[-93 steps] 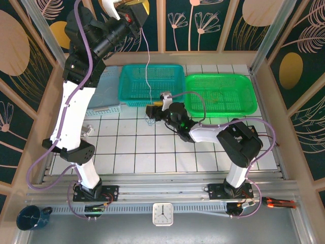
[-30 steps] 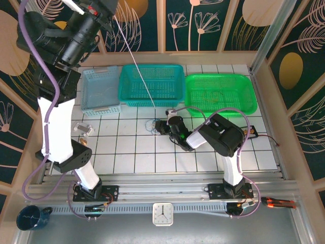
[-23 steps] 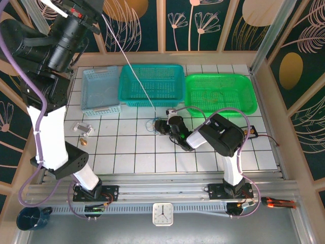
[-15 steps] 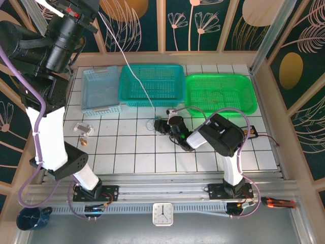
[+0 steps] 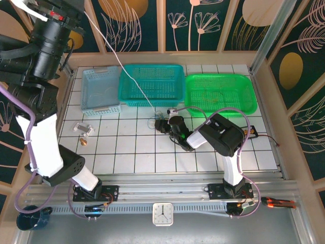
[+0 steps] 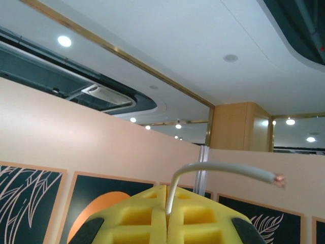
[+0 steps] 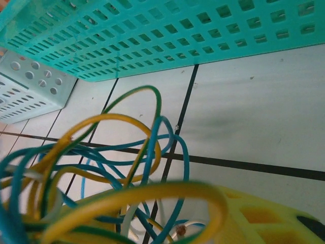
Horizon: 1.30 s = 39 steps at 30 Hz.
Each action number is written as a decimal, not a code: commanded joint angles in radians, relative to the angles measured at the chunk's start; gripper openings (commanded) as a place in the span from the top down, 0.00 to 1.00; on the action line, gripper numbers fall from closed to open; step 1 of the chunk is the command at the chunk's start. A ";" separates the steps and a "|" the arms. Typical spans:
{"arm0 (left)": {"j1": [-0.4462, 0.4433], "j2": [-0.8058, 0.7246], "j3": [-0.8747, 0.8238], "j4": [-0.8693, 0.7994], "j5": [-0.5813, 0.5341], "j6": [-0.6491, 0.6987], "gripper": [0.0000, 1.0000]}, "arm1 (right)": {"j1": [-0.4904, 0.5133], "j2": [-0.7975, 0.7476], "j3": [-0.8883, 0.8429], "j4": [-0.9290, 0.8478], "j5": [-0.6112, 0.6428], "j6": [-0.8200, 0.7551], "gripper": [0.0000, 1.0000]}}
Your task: Untangle the cables
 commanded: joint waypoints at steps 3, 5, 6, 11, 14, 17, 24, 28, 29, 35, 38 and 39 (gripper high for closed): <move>-0.001 -0.032 -0.011 0.022 -0.025 0.030 1.00 | -0.037 0.066 -0.036 -0.183 0.040 0.033 0.85; -0.002 -0.033 -0.012 0.021 -0.029 0.033 1.00 | -0.040 0.066 -0.035 -0.184 0.036 0.031 0.99; -0.002 -0.034 -0.013 0.021 -0.032 0.036 1.00 | -0.044 0.068 -0.036 -0.187 0.035 0.033 1.00; -0.001 -0.042 -0.013 0.022 -0.045 0.050 1.00 | -0.068 0.070 -0.046 -0.183 0.020 0.050 1.00; -0.003 -0.051 -0.013 0.022 -0.059 0.063 1.00 | -0.097 0.077 -0.058 -0.170 -0.004 0.085 1.00; -0.002 -0.062 -0.013 0.022 -0.074 0.075 1.00 | -0.142 0.086 -0.078 -0.143 -0.043 0.132 1.00; -0.002 -0.105 -0.035 0.005 -0.113 0.114 1.00 | -0.225 0.115 -0.118 -0.074 -0.126 0.211 1.00; -0.002 -0.119 -0.054 -0.006 -0.119 0.120 1.00 | -0.226 0.144 -0.121 -0.048 -0.147 0.234 1.00; -0.002 -0.120 -0.059 -0.010 -0.120 0.123 1.00 | -0.226 0.152 -0.123 -0.039 -0.153 0.240 1.00; -0.002 -0.105 -0.065 -0.021 -0.116 0.122 1.00 | -0.225 0.155 -0.132 -0.002 -0.187 0.246 1.00; -0.003 -0.091 -0.065 -0.025 -0.109 0.121 1.00 | -0.226 0.144 -0.138 0.013 -0.201 0.242 1.00; -0.002 -0.088 -0.066 -0.027 -0.109 0.122 1.00 | -0.226 0.138 -0.139 0.014 -0.204 0.239 1.00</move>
